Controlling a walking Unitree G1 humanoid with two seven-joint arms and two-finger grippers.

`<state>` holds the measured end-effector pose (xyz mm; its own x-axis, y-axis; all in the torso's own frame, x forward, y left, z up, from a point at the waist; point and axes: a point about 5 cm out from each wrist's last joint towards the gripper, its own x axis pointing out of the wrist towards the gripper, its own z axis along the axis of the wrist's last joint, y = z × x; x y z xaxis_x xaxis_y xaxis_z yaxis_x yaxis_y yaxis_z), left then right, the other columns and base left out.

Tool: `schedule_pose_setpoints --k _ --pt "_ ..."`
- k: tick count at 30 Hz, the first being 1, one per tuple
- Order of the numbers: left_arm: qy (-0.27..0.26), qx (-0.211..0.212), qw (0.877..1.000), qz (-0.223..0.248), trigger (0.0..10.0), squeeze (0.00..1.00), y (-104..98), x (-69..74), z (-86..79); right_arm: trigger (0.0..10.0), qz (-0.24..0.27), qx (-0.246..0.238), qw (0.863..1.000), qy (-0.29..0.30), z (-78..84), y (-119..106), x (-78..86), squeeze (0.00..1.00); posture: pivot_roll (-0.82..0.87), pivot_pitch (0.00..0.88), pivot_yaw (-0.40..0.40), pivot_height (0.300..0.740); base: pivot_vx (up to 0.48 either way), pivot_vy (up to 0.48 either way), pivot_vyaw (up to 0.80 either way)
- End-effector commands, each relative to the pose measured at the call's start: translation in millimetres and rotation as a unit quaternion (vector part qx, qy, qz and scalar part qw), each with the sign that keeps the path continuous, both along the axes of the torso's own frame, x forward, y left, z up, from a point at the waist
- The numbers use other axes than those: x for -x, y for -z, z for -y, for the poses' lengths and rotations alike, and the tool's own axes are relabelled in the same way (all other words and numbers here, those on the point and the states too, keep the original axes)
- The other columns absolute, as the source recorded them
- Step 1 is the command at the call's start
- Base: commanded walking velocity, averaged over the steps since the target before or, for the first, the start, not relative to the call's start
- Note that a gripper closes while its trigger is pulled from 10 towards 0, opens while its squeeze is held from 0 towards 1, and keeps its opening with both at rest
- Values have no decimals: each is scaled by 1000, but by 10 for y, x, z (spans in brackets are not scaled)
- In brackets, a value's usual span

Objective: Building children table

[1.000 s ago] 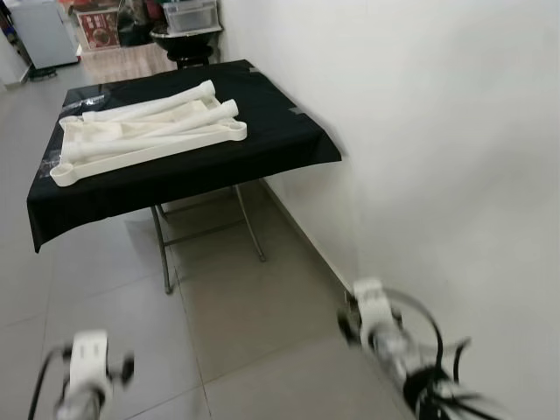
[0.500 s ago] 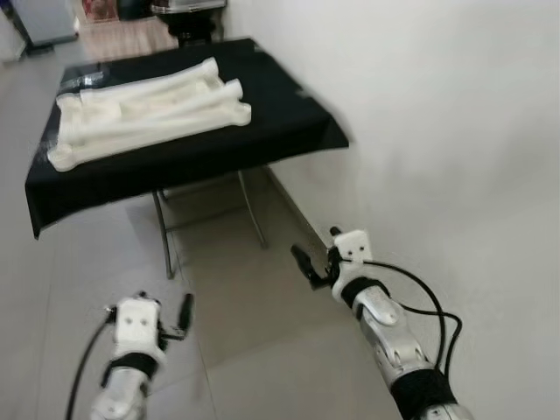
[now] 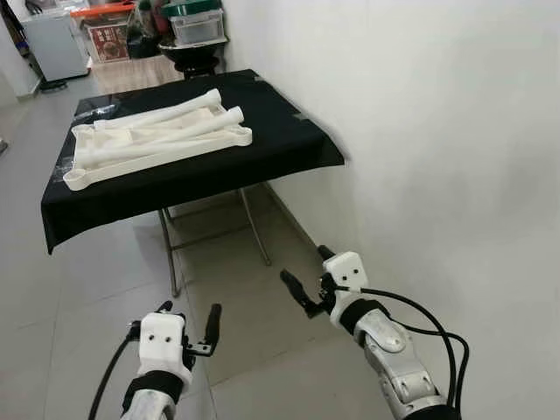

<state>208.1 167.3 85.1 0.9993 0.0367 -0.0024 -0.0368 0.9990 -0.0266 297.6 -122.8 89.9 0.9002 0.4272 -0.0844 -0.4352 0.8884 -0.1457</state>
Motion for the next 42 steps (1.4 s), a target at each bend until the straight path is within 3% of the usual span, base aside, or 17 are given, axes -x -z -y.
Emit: schedule_pose_setpoints --k 1,18,31,34,42 --pt "-12 5 1000 -20 10000 0 59 36 -51 10000 5 1 1000 0 -21 -42 -15 0 -95 0 40 740 337 0 788" --pt "-5 39 999 -13 10000 0 -11 -44 -84 10000 13 13 1000 7 -40 -110 -115 0 -82 0 37 740 383 0 46" --pt "9 50 999 -5 10000 0 -86 -127 -97 10000 6 -34 999 -13 -114 -146 -121 0 -69 0 64 740 386 0 123" --pt "9 49 999 -6 10000 0 -93 -126 -105 10000 9 -12 1000 -27 -125 -143 -111 0 -67 0 65 740 379 0 531" --pt "-6 53 999 6 10000 0 -188 -142 -165 10000 -2 -34 999 -41 -137 -178 -136 0 -67 0 72 740 378 0 800"
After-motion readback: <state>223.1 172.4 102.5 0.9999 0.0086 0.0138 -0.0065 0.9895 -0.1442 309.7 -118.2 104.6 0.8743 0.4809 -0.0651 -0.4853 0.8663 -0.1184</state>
